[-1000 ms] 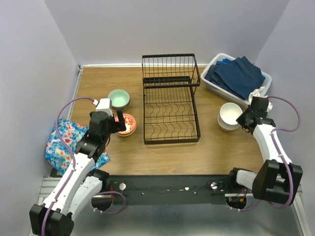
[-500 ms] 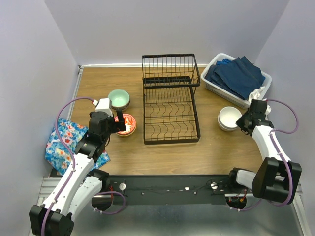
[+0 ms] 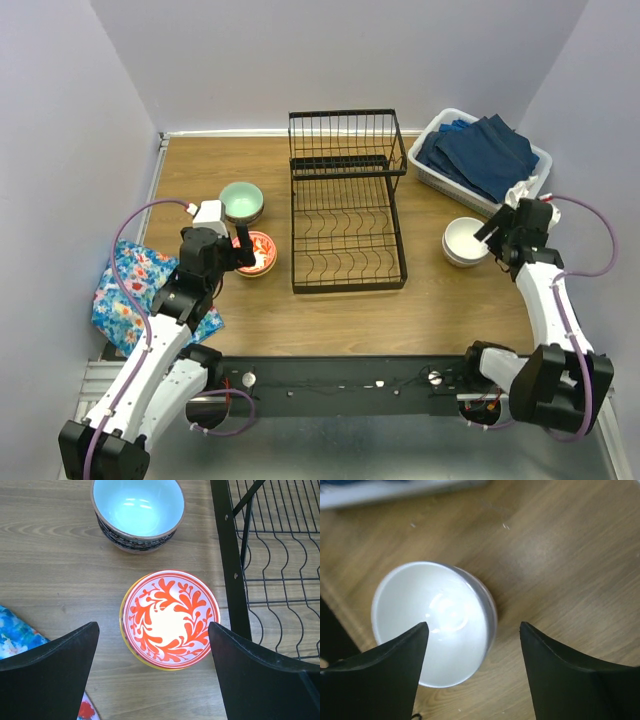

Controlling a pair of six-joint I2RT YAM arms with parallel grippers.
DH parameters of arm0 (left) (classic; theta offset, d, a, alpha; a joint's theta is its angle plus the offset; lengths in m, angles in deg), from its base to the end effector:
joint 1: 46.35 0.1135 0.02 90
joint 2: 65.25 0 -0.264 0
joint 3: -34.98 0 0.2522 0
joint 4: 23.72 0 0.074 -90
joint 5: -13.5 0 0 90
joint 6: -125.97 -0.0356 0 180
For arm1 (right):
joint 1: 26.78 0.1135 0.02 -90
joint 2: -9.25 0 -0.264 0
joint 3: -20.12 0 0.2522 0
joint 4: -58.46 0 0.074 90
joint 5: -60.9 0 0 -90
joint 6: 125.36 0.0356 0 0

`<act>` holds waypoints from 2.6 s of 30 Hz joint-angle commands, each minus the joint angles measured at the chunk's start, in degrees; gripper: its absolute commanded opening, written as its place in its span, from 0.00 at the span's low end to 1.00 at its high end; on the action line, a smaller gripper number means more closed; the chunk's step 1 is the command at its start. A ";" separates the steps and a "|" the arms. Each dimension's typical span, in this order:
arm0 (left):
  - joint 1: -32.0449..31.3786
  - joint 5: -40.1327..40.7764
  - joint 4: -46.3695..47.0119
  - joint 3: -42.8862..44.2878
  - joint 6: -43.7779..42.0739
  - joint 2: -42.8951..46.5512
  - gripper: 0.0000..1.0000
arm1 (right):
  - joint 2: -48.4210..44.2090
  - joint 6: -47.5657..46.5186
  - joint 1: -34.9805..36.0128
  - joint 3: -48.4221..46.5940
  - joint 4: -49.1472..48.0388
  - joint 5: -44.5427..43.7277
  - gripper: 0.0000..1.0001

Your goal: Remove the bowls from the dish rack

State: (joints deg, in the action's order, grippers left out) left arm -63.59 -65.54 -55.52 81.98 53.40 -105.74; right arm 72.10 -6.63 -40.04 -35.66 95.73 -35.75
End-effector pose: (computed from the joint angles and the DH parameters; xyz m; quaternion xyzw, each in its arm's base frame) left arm 0.1627 -0.0434 0.2670 -0.0525 0.8408 -0.0817 0.5326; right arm 0.2210 -0.0563 0.2409 0.3507 0.8510 -0.0008 0.3910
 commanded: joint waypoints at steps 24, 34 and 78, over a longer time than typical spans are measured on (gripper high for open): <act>-0.52 13.12 -24.40 19.85 2.26 17.98 0.99 | -30.84 -22.38 22.04 -16.07 1.98 -17.35 1.00; -0.61 14.44 -32.66 23.45 7.61 26.59 0.99 | -39.47 -22.32 28.63 -14.23 9.45 -18.48 1.00; -0.61 18.48 -51.04 27.24 21.07 39.26 0.99 | -50.90 -16.78 37.95 -7.37 11.03 -17.86 1.00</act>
